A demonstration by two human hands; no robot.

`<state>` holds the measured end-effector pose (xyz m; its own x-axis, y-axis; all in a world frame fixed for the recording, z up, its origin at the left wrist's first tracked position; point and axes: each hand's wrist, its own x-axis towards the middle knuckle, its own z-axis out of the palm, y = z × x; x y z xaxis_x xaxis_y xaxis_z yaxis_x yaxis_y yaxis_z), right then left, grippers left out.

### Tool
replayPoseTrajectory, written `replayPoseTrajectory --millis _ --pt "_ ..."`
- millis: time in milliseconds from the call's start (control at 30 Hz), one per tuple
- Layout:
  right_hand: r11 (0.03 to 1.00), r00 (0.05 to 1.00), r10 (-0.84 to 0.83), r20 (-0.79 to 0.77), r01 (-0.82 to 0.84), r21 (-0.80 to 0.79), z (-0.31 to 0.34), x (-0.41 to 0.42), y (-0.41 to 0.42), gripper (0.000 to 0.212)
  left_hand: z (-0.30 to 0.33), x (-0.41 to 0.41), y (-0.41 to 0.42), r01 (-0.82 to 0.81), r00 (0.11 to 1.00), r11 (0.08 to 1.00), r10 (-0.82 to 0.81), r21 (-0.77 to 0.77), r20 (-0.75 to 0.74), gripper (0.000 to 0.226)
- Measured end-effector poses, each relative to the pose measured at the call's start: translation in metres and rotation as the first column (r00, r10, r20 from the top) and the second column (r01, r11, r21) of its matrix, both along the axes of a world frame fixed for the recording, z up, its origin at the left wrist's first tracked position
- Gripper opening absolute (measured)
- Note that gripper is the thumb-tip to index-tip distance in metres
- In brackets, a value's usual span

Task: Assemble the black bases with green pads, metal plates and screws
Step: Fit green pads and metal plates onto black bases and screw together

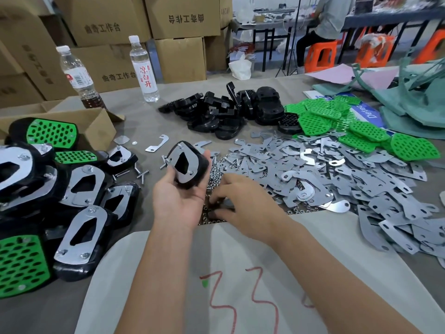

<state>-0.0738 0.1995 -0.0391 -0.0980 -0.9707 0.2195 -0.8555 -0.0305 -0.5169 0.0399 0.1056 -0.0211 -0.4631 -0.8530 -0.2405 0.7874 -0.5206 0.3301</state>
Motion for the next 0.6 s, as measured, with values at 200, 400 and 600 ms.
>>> replayPoseTrajectory --millis 200,400,600 --pt "1.000 1.000 0.011 0.010 -0.011 -0.018 0.002 0.002 0.001 0.010 0.000 0.001 0.001 0.051 0.995 0.998 -0.053 -0.026 -0.082 0.033" --pt "0.999 0.999 -0.025 0.034 0.024 0.031 -0.002 -0.003 0.000 0.008 -0.001 0.001 0.005 0.067 0.996 0.995 -0.071 -0.071 -0.051 0.034" --pt "0.868 0.881 -0.197 0.431 0.361 -0.342 -0.007 -0.011 0.007 0.011 -0.013 -0.010 0.004 0.034 0.964 0.966 0.036 -0.256 0.262 0.046"
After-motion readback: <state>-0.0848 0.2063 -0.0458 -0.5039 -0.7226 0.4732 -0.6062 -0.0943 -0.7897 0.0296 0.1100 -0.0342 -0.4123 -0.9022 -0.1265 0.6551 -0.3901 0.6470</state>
